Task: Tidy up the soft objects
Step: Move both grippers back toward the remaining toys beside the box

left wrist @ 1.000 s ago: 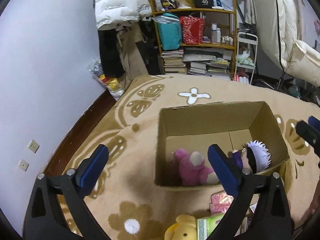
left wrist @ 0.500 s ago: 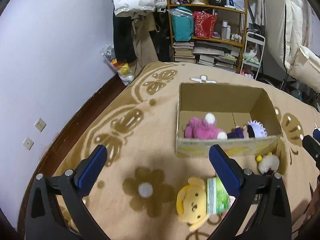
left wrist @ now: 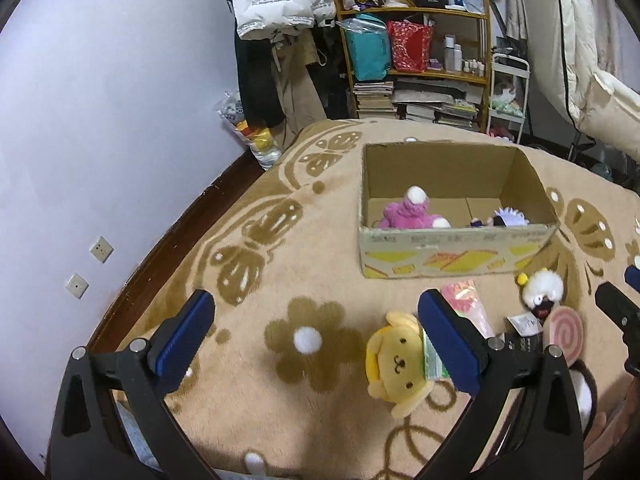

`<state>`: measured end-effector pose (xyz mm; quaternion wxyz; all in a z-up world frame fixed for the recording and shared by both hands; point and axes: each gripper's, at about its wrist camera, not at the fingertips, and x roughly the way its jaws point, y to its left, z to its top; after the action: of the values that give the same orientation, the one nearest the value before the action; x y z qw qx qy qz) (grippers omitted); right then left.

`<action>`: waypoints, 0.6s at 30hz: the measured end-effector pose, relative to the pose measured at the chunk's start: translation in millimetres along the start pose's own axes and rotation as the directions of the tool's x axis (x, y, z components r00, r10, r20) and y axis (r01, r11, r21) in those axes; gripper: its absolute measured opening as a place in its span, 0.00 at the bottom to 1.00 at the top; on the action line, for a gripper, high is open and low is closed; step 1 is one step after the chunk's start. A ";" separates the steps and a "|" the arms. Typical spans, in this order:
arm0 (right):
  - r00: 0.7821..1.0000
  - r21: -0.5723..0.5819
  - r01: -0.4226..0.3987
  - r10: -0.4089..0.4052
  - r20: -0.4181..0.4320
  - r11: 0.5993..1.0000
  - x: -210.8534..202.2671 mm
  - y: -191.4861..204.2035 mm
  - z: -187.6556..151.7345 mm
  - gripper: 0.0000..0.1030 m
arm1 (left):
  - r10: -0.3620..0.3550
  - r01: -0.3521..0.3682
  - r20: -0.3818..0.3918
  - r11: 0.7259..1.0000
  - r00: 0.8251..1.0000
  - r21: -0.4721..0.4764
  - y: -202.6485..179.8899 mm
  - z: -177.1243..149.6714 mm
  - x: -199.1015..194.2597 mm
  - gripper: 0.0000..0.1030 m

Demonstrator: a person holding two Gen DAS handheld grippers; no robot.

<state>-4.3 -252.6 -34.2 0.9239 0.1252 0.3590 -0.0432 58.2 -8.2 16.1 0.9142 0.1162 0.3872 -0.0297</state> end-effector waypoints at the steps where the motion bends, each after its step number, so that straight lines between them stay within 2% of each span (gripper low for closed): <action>1: 1.000 0.000 0.003 -0.003 0.000 1.000 -0.7 -0.5 -0.9 1.00 | -0.002 0.002 -0.001 1.000 1.000 0.005 -2.0 -3.2 -1.5 0.98; 18: 0.998 0.077 0.048 -0.044 -0.054 0.996 18.0 -18.3 -10.8 1.00 | -0.016 0.016 -0.001 0.996 1.000 0.083 -37.4 -21.0 0.0 0.98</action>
<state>-1.1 -267.2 -57.7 0.9073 0.1540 0.3839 -0.0751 38.1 -39.5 -5.1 0.9082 0.1510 0.3868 -0.0529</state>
